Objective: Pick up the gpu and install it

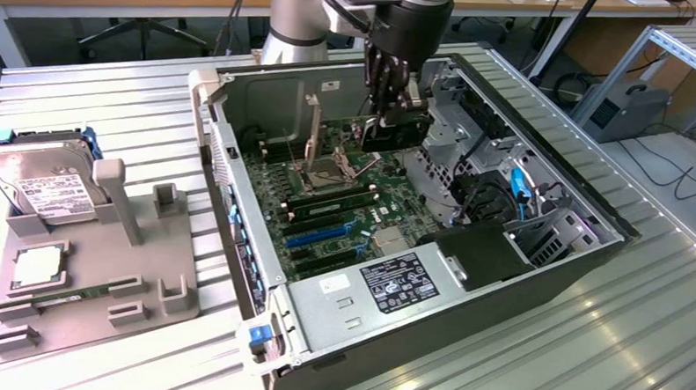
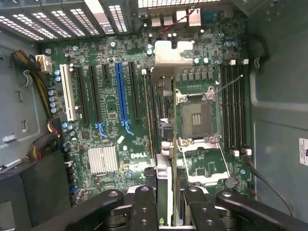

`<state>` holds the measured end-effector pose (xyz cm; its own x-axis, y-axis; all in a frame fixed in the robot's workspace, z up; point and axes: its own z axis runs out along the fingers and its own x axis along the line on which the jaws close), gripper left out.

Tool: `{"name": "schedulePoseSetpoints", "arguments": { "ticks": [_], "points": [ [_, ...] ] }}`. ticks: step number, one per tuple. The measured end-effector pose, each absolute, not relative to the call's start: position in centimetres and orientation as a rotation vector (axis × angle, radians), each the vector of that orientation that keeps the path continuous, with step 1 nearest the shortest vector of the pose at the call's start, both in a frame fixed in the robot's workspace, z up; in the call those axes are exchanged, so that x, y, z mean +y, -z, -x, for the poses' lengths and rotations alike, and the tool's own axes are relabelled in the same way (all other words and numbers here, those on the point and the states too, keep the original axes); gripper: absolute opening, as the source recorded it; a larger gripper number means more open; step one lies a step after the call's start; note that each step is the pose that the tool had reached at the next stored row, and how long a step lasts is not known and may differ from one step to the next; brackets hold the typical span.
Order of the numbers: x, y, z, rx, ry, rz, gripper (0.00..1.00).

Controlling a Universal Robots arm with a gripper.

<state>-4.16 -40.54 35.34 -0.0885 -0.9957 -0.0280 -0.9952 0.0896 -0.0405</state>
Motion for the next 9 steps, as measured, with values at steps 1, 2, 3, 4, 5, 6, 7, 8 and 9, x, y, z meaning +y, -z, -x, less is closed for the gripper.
{"name": "schedulePoseSetpoints", "arguments": {
  "ticks": [1, 2, 3, 4, 5, 6, 7, 8, 9],
  "points": [
    [-40.54, -35.34, 4.16, 2.278, 0.017, 2.093, 0.27],
    [-40.54, -35.34, 4.16, 2.271, 0.017, 2.1, 0.27],
    [-40.54, -35.33, 4.15, 2.266, 0.016, 2.106, 0.27],
    [-40.54, -35.33, 4.16, 2.261, 0.016, 2.111, 0.27],
    [-40.54, -35.33, 4.15, 2.255, 0.016, 2.118, 0.27],
    [-40.54, -35.32, 4.15, 2.248, 0.016, 2.125, 0.27],
    [-40.54, -35.32, 4.16, 2.243, 0.016, 2.131, 0.27],
    [-40.54, -35.31, 4.15, 2.235, 0.016, 2.139, 0.27],
    [-40.54, -35.31, 4.15, 2.229, 0.016, 2.145, 0.27]
  ]
}}
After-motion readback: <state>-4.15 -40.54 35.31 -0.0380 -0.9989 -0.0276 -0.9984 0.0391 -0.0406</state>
